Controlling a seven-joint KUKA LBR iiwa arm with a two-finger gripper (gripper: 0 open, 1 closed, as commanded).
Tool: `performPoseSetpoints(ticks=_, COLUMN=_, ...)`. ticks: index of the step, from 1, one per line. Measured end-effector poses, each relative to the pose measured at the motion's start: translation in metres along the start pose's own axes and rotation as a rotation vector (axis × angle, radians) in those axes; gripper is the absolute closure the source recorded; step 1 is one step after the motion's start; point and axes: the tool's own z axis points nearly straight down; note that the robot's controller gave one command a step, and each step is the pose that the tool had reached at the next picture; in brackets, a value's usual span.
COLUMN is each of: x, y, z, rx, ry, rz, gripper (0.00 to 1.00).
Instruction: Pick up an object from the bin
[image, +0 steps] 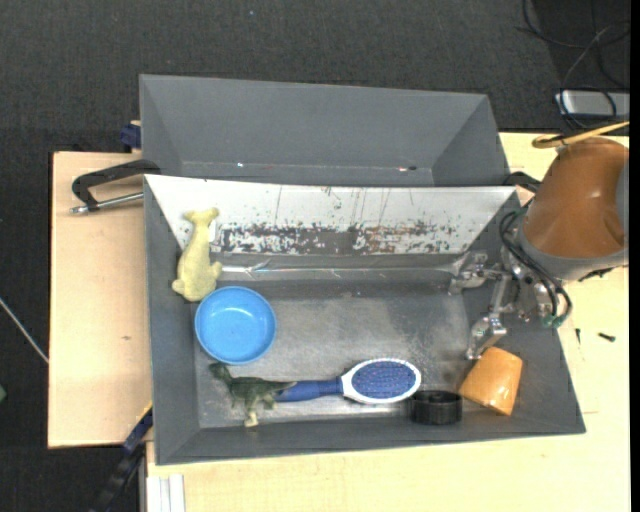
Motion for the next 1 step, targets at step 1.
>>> performPoseSetpoints(ticks=1, x=0.0511, y=0.0442, z=-0.0883, rx=-0.002, ry=0.003, rz=0.066, gripper=0.00)
